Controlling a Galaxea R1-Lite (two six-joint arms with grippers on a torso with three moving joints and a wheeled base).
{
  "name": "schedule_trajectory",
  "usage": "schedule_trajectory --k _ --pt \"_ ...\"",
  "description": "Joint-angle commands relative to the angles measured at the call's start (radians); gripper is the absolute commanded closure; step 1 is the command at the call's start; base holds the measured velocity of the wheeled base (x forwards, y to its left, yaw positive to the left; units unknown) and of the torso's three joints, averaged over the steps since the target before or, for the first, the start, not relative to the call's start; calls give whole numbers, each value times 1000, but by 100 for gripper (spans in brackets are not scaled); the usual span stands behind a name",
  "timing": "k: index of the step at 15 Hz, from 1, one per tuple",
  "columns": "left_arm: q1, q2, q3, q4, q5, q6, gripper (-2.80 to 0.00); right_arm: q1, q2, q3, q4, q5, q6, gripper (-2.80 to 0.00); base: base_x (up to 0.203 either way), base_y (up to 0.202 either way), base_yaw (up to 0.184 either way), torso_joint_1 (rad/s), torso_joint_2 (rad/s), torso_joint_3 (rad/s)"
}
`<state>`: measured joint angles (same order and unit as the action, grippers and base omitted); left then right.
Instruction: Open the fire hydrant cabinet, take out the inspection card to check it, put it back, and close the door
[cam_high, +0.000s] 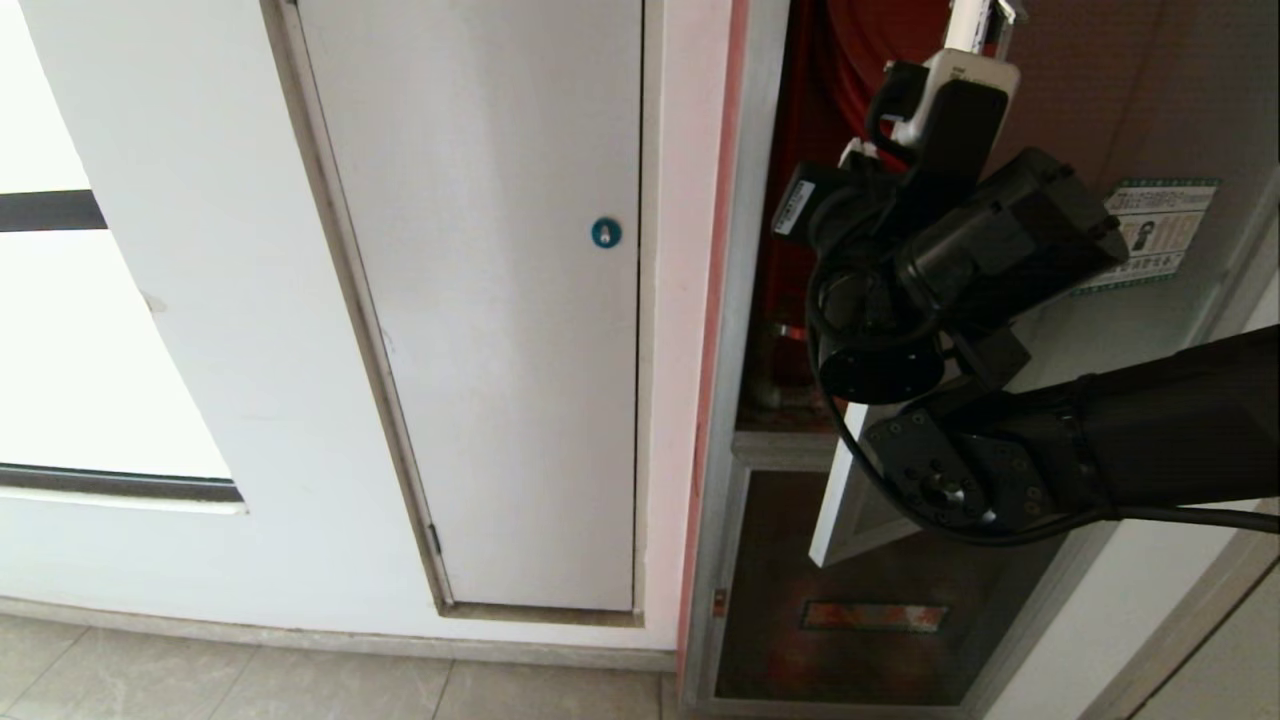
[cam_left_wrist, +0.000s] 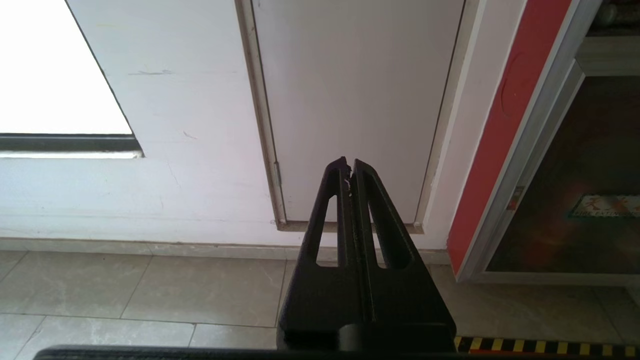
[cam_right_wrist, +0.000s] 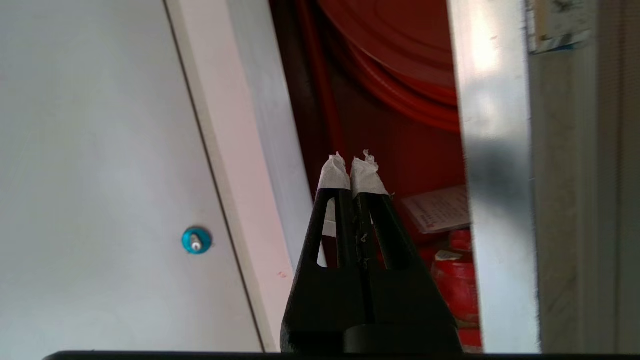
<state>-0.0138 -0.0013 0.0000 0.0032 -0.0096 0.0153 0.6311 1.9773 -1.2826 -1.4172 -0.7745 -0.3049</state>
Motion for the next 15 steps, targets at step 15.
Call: schedule_trajectory --k 15 --pt "0 1 0 0 -1 0 0 -21 -150 147 -12 -12 0 0 0 0 0 0 0 0"
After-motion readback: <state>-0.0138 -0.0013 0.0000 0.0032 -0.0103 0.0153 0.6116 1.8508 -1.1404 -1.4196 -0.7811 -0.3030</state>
